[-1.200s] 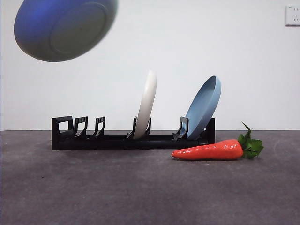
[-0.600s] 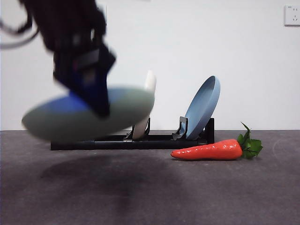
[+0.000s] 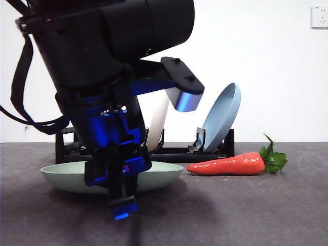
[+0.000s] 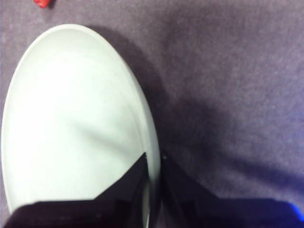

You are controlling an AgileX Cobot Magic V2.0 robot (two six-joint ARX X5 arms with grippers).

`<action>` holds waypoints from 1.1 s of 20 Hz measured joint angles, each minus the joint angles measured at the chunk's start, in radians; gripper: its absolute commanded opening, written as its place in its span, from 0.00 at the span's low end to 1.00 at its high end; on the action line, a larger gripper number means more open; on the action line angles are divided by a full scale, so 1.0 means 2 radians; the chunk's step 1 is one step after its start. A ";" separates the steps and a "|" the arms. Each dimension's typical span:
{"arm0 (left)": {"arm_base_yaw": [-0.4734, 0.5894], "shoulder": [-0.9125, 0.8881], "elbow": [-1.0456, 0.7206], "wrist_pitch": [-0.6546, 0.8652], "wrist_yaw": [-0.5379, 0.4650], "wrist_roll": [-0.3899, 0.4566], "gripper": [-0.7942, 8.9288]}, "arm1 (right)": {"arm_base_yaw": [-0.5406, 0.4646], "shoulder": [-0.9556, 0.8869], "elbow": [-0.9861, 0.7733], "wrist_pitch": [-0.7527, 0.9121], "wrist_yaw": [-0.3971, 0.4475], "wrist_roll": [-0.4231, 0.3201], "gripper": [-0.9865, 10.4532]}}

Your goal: Take the green plate from the plate rack,put the plate on the table,take the carrot from the table,put the carrot in the plate

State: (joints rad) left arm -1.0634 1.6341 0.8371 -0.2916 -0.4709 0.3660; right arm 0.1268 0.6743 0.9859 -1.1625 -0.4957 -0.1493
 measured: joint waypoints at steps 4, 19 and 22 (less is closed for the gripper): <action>0.000 0.002 0.002 -0.005 0.060 -0.011 0.35 | 0.000 0.000 0.000 0.000 0.000 0.000 0.61; -0.003 -0.124 0.111 -0.089 0.077 -0.093 0.37 | 0.000 0.124 0.000 0.158 0.002 0.000 0.61; -0.003 -0.171 0.151 -0.122 0.080 -0.128 0.37 | 0.010 0.199 0.000 0.239 0.007 -0.058 0.61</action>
State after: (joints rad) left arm -1.0702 1.2930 1.1397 -0.5358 -0.3103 0.1093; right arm 0.1459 1.0714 0.9863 -0.6842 -0.4820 -0.2646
